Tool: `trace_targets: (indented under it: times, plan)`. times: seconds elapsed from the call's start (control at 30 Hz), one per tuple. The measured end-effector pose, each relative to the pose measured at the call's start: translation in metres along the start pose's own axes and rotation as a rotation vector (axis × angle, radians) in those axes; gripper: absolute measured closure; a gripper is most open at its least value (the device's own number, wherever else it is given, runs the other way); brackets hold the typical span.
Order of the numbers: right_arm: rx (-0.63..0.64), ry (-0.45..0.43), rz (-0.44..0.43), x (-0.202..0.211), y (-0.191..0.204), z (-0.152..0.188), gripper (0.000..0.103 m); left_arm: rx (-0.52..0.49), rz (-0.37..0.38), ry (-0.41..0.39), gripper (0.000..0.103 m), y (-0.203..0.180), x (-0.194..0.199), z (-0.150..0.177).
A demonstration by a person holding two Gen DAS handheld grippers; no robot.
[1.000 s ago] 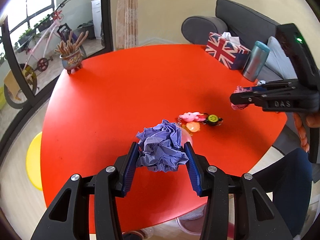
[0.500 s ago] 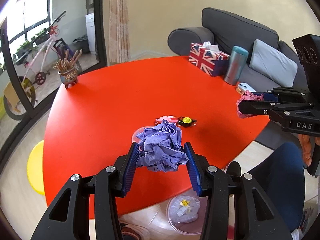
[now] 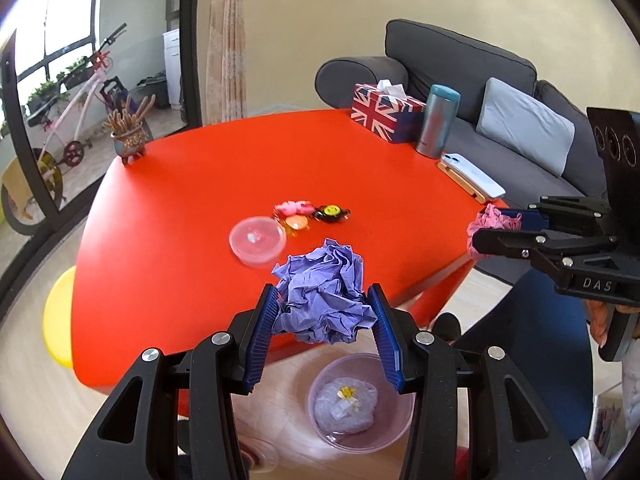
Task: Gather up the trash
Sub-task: 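Carry both crumpled papers from the table over the pink bin, then open the right gripper over the bin to drop the pink paper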
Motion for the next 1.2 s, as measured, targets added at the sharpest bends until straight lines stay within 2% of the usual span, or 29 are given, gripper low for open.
trace_targets:
  times: [0.17, 0.43, 0.73, 0.77, 0.8, 0.83, 0.87, 1.0, 1.2]
  plan:
    - [0.021, 0.021, -0.006, 0.002, 0.007, 0.019, 0.072, 0.002, 0.02, 0.009, 0.057, -0.01, 0.002, 0.015]
    - [0.026, 0.089, -0.063, -0.005, 0.018, 0.051, 0.072, 0.04, 0.052, 0.039, 0.057, -0.016, -0.005, 0.04]
    - [0.041, 0.129, -0.11, -0.012, 0.03, 0.063, 0.07, 0.044, 0.052, 0.044, 0.057, -0.017, -0.004, 0.044]
    - [0.045, 0.131, -0.113, -0.013, 0.03, 0.063, 0.068, 0.043, 0.053, 0.044, 0.057, -0.017, -0.004, 0.044]
    - [0.046, 0.13, -0.113, -0.014, 0.03, 0.062, 0.049, 0.043, 0.053, 0.045, 0.057, -0.017, -0.004, 0.044]
    - [0.044, 0.126, -0.11, -0.014, 0.029, 0.061, 0.036, 0.042, 0.054, 0.047, 0.057, -0.018, -0.004, 0.045]
    - [0.036, 0.115, -0.107, -0.014, 0.028, 0.06, 0.018, 0.041, 0.054, 0.05, 0.057, -0.018, -0.005, 0.045]
    - [0.017, 0.11, -0.073, -0.014, 0.019, 0.058, 0.007, 0.037, 0.056, 0.061, 0.057, -0.018, -0.007, 0.045]
    - [-0.004, 0.116, -0.045, -0.014, 0.01, 0.059, 0.006, 0.032, 0.06, 0.074, 0.057, -0.019, -0.009, 0.046]
Point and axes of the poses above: each gripper's, at about its wrist camera, not at the fingertips, and x roughly against the way its jaws point, y to its left, z to its underside, the point moved 5 cm from there along -x, roughly the way its jaws point, and after that the axes turned 11 degrees about z, right-handed, at the moved point
